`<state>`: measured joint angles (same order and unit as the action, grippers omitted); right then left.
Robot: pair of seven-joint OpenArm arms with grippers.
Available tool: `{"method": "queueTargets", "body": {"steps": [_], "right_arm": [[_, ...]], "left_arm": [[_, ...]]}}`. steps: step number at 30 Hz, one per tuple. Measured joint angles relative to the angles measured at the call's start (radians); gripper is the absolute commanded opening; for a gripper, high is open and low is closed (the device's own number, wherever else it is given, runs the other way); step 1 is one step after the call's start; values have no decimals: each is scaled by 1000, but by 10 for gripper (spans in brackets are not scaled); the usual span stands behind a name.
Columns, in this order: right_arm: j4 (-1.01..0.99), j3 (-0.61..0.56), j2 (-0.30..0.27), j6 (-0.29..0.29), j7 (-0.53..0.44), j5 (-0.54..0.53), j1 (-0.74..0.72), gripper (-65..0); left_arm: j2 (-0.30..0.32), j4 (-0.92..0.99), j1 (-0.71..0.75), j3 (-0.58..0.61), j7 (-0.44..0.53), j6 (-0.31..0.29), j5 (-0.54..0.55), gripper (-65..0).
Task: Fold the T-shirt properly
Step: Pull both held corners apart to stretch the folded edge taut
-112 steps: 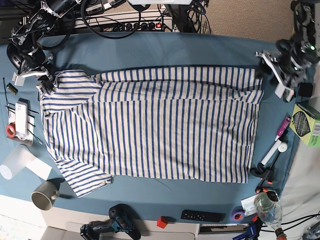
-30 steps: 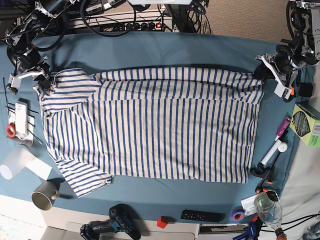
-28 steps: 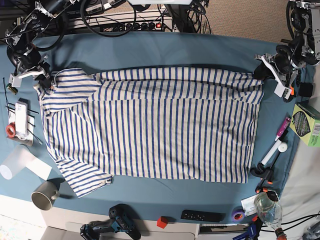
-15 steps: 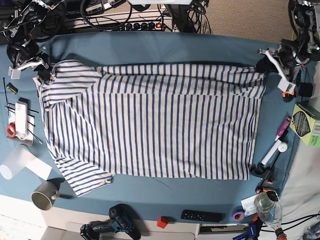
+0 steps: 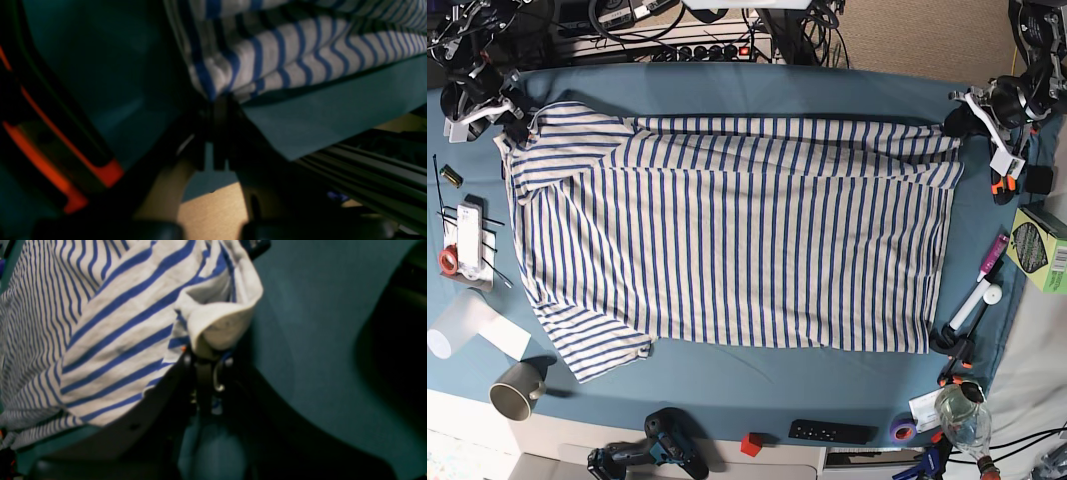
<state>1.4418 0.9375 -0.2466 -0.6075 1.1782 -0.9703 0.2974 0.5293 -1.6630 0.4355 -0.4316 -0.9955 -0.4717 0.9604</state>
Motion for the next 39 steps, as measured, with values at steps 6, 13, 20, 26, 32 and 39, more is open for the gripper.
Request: {"method": "queueTargets", "body": {"steps": [6, 13, 20, 26, 32, 39], "right_arm": [[1, 0, 0, 0, -4, -11, 22, -650], [4, 0, -1, 0, 0, -23, 36, -650], [34, 0, -2, 0, 21, -23, 50, -650], [66, -1, -34, -16, 34, -23, 52, -650], [66, -2, -65, -16, 42, -11, 52, -650], [66, -2, -69, -16, 49, -8, 69, -650]], "left_arm": [[1, -2, 28, -2, 1, -16, 21, -650], [3, -2, 52, -3, -3, -35, 45, -650], [3, -7, 75, -15, -14, -47, 58, -650], [0, -11, 81, -62, -48, -50, 54, -650], [0, -11, 96, -87, -59, -50, 58, -650], [0, -11, 110, -89, -60, -50, 67, -650]]}}
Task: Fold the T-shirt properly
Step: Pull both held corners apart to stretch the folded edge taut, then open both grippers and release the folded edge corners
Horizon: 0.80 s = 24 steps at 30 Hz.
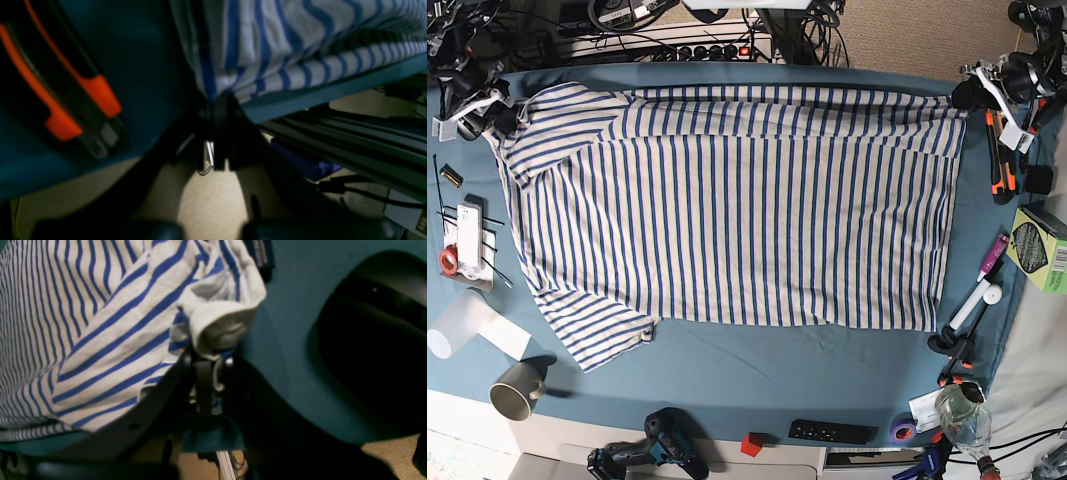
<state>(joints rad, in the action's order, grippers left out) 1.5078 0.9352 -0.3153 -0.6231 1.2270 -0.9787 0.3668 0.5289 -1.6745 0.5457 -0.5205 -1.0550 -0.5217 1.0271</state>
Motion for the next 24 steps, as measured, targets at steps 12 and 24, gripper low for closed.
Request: {"method": "queueTargets", "body": {"steps": [12, 24], "right_arm": [[0, 0, 0, 0, 0, -3, 40, -650], [0, 0, 0, 0, 7, -14, 65, -650]], "left_arm": [[0, 0, 0, 0, -15, 0, 5, -650], [1, -1, 0, -4, -45, 0, 11, -650]]}}
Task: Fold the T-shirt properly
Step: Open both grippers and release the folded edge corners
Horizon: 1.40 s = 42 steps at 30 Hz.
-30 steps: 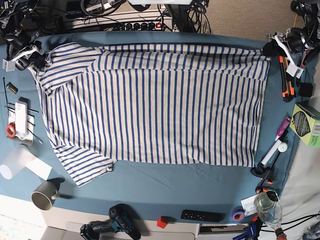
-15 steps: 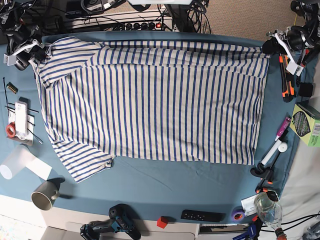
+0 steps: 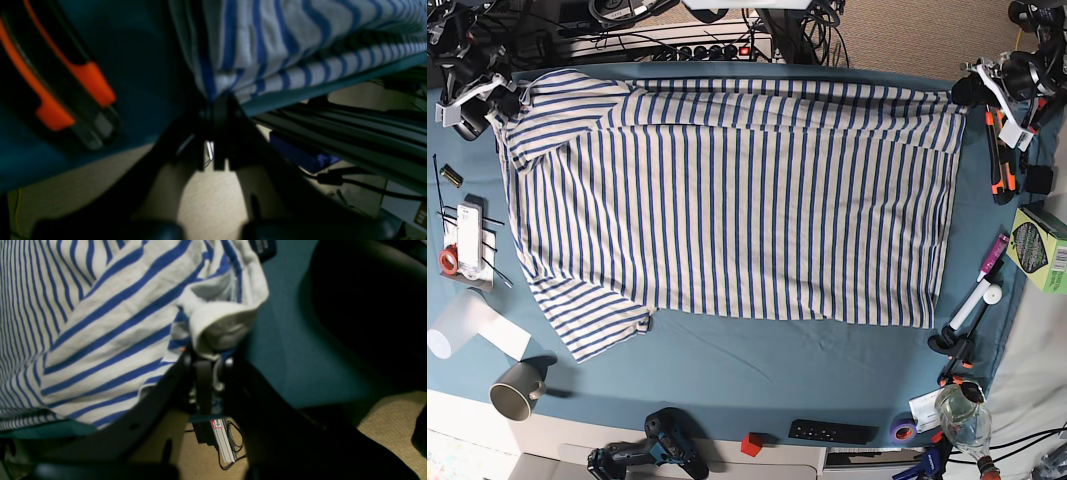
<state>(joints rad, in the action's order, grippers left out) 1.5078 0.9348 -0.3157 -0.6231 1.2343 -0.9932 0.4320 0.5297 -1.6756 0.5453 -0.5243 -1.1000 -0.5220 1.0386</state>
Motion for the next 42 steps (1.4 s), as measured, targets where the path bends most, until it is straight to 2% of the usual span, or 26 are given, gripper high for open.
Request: {"method": "queueTargets", "body": {"steps": [6, 7, 9, 10, 11, 12, 17, 24, 34, 42], "right_arm": [[0, 0, 0, -3, -4, 0, 0, -650], [0, 0, 0, -28, -3, 1, 0, -650], [0, 0, 0, -73, -3, 1, 0, -627], [0, 0, 0, -74, -3, 5, 0, -553], [0, 0, 0, -74, -4, 9, 0, -486], [0, 0, 0, -74, -4, 16, 0, -443], [0, 0, -3, -73, -34, 19, 0, -430], [0, 0, -63, -74, -38, 19, -3, -430], [4, 0, -71, -73, -38, 31, -2, -430], [157, 56, -103, -73, -45, 105, -2, -430]], "left_arm": [[0, 0, 0, 0, 4, 0, 0, -650], [0, 0, 0, 0, 4, 0, 0, -650], [0, 0, 0, 0, 4, -4, 2, -484], [0, -1, 1, 0, 4, -11, 12, -410], [0, -4, 2, -1, 6, -11, 16, -363], [0, -6, 2, -1, 14, -11, 13, -349], [0, -7, 0, -2, 20, -11, 2, -349], [0, -29, 3, -55, 7, -5, -63, -350], [0, -117, 6, -119, -9, 2, -85, -350], [1, -208, 6, -119, -8, 1, -85, -350]]}}
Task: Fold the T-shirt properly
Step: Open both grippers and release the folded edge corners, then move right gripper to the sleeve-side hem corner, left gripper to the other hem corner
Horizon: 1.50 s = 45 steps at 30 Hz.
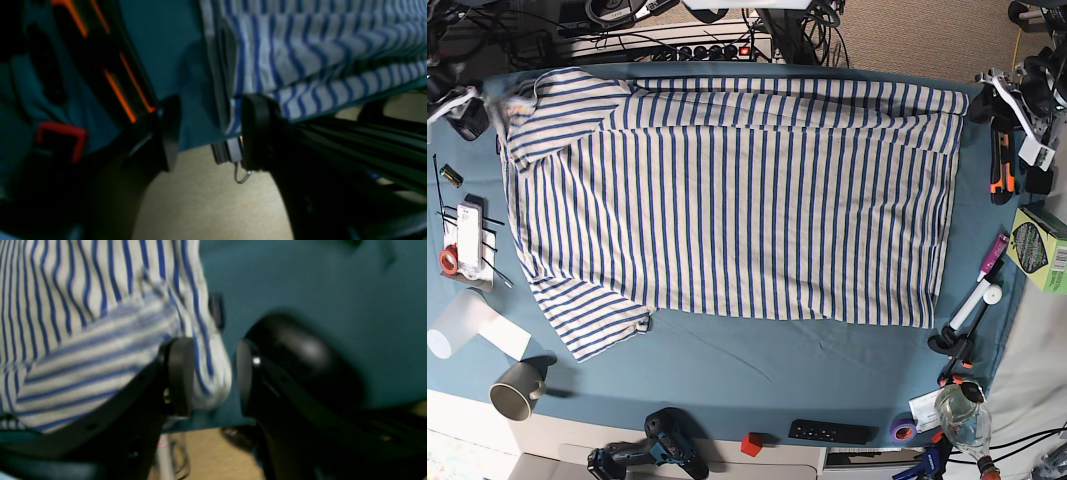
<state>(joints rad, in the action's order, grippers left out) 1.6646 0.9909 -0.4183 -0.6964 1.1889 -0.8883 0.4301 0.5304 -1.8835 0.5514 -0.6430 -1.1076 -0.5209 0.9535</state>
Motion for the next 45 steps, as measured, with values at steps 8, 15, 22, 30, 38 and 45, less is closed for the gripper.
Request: {"method": "queueTargets", "body": {"steps": [8, 15, 22, 30, 38, 45], "right_arm": [[185, 30, -5, -1, -81, 54, -1, -430], [217, 34, -2, -4, -90, 60, -47, -431], [217, -32, 2, 62, -153, 228, -114, -431], [216, -285, 69, 121, -243, 443, -190, -431], [172, -415, 162, 202, -296, 612, -330, -431], [-41, -430, 188, 203, -311, 618, -418, -431]], "left_arm": [[49, -72, -1, -29, -2, 13, -52, -350], [58, -105, -4, -77, 46, 29, -52, -350], [57, -106, -43, -77, 80, 29, -51, -350], [18, -106, -102, -77, 148, 35, -48, -367], [10, -52, -134, -77, 171, 60, -49, -367], [13, -18, -158, 14, 208, 60, -69, -367]]}}
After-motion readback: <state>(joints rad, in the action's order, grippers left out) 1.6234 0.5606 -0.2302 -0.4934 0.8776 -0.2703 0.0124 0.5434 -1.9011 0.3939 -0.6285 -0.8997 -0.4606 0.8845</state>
